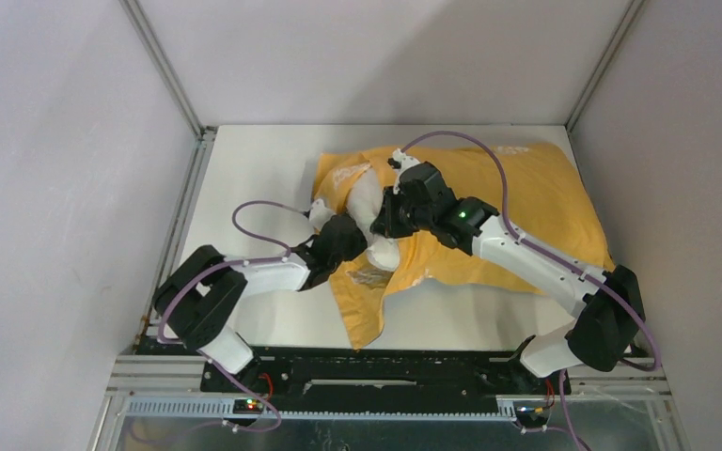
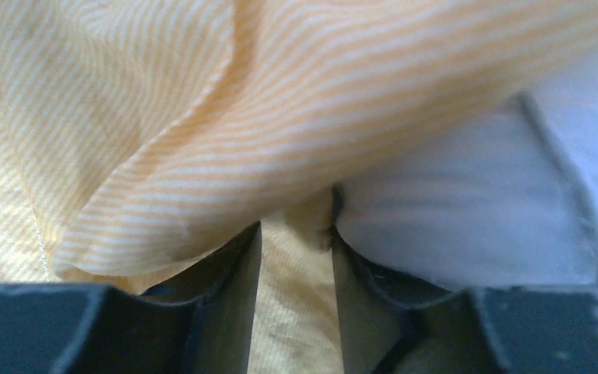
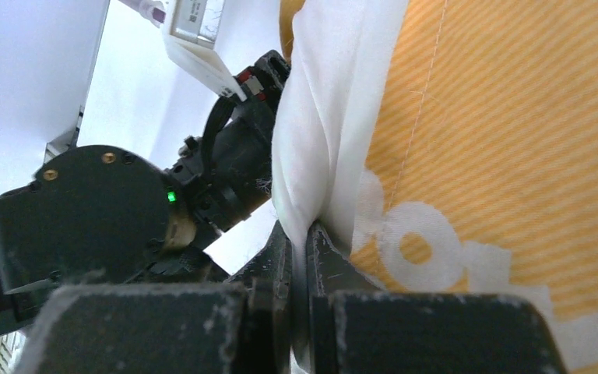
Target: Put the pillow into the pillowcase
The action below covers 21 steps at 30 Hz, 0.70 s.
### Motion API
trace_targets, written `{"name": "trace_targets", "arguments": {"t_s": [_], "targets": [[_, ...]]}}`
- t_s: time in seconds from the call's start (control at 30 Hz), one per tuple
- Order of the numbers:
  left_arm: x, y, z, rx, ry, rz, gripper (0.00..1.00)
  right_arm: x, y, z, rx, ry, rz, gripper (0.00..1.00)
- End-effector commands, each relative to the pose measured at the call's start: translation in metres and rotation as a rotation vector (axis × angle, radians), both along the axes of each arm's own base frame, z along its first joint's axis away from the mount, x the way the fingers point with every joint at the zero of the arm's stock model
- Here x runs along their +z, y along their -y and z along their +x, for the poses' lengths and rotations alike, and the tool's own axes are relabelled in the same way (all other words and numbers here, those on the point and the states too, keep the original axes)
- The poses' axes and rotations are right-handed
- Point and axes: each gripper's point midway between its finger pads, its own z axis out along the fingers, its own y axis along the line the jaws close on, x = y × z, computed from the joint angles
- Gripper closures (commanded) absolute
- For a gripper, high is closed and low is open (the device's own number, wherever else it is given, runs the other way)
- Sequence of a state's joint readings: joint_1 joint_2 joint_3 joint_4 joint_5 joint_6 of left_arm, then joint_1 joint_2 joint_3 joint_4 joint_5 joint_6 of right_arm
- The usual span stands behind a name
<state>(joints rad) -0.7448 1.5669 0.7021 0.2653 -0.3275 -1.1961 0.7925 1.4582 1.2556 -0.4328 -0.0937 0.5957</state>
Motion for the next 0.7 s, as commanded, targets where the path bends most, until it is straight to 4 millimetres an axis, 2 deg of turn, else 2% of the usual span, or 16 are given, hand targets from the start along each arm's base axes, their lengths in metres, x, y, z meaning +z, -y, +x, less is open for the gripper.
{"name": "trace_targets", "arguments": {"t_s": [0.0,0.13,0.2,0.33,0.43,0.53,0.67], "targets": [[0.006,-0.006,0.024,0.087,0.073,-0.001,0.64,0.076,-0.03,-0.017,0.085,0.09,0.208,1.0],[0.004,-0.011,0.032,0.09,0.074,0.021,0.83,0.075,-0.023,-0.017,0.068,0.096,0.183,1.0],[0.01,-0.013,0.029,0.073,0.086,0.033,0.98,0.073,-0.017,-0.012,0.048,0.104,0.166,1.0],[0.018,-0.021,0.007,-0.004,0.096,0.062,1.0,0.069,-0.001,0.01,-0.042,0.157,0.101,1.0],[0.027,-0.025,-0.018,-0.101,0.097,0.077,1.0,0.059,0.007,0.03,-0.122,0.214,-0.004,1.0],[0.04,-0.025,-0.049,-0.221,0.118,0.059,1.0,0.045,0.006,0.048,-0.172,0.252,-0.079,1.0],[0.072,-0.031,-0.084,-0.353,0.171,0.039,1.0,0.024,-0.001,0.069,-0.218,0.271,-0.149,1.0]]}}
